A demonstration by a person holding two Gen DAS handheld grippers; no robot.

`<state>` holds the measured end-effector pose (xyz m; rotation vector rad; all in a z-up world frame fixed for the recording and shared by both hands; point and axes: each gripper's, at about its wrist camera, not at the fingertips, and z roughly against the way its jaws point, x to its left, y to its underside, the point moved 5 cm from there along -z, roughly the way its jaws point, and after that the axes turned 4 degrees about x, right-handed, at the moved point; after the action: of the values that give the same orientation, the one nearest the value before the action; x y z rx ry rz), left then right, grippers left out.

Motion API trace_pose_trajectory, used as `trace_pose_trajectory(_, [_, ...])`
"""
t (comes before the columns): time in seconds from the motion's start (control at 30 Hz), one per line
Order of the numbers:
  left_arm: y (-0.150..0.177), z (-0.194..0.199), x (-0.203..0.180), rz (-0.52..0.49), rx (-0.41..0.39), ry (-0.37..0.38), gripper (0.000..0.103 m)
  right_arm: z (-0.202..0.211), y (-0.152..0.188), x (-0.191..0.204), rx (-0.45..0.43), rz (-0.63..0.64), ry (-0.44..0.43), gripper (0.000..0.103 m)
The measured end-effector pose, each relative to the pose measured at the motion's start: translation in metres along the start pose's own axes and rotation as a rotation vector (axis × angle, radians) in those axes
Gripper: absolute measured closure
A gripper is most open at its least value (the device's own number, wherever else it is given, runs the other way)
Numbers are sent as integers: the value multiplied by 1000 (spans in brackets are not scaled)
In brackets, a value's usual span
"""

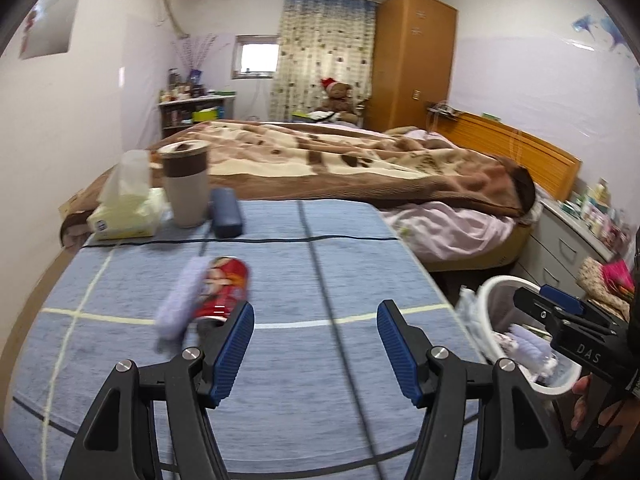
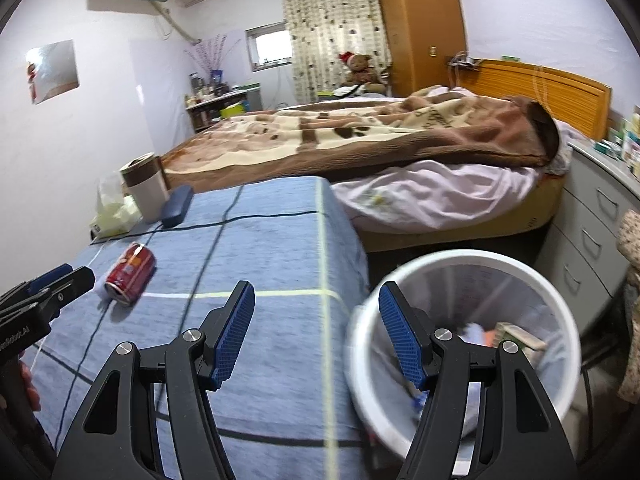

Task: Collect trash
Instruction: 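Move both open tools back over the red can and white mesh sleeve on the bed, then grasp the white mesh sleeve with the left tool while the right tool grasps the red can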

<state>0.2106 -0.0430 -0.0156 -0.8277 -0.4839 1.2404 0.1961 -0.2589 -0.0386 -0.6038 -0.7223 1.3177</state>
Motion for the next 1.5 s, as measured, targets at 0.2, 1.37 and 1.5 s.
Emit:
trace_pose_trajectory(0.2, [0, -4, 53, 50, 13, -64, 39, -16, -6, 31, 15, 35, -58, 37])
trace_pose_trajectory(1.37, [8, -71, 170, 97, 142, -104, 39, -121, -16, 172, 233, 108, -312, 37])
trace_pose_trajectory(1.5, [7, -73, 172, 99, 140, -94, 39, -125, -14, 186, 252, 146, -323, 37])
